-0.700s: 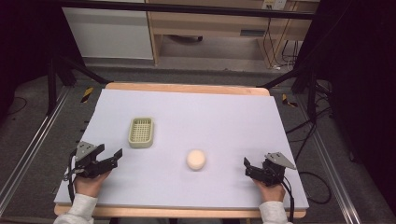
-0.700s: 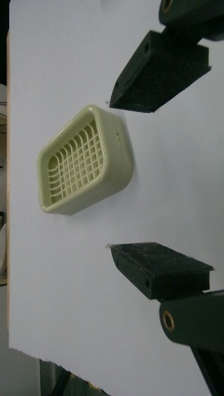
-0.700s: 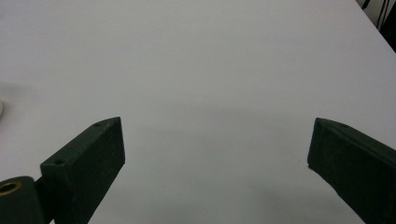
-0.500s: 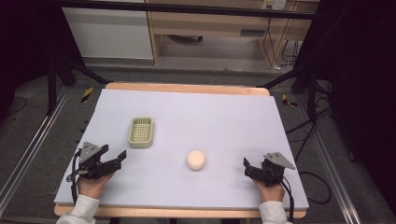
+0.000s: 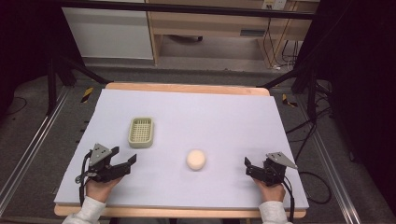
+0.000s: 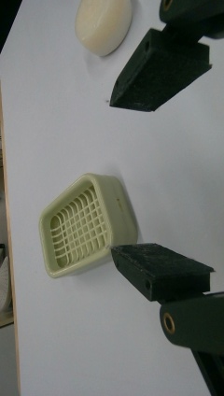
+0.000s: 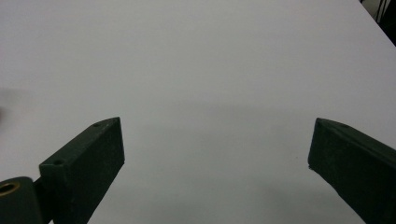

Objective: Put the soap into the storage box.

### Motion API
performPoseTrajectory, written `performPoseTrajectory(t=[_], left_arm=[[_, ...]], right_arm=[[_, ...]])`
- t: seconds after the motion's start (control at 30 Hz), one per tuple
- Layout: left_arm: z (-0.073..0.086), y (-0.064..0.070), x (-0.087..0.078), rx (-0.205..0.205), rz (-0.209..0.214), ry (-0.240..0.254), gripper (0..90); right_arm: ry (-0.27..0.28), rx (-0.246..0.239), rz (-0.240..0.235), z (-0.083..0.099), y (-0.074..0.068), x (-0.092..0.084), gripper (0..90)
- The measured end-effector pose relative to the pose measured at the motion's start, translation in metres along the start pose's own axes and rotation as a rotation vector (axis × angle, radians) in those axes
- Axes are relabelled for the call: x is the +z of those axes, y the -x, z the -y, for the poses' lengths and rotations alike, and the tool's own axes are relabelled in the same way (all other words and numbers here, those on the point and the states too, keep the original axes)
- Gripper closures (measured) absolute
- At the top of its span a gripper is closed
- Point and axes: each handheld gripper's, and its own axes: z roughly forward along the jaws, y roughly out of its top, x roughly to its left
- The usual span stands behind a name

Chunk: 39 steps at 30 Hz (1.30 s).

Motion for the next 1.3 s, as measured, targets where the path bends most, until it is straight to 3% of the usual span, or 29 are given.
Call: performPoseTrajectory(t=[0.87, 1.3], left_arm=[[-0.006, 0.031, 0.011, 0.052, 0.068, -0.026, 22.6], [-0.011, 0.04, 0.018, 0.065, 0.091, -0.041, 22.2]], right_arm=[[-0.012, -0.008, -0.002, 0.0, -0.001, 0.001, 4.1], [-0.014, -0.008, 0.001, 0.0, -0.001, 0.002, 4.2]])
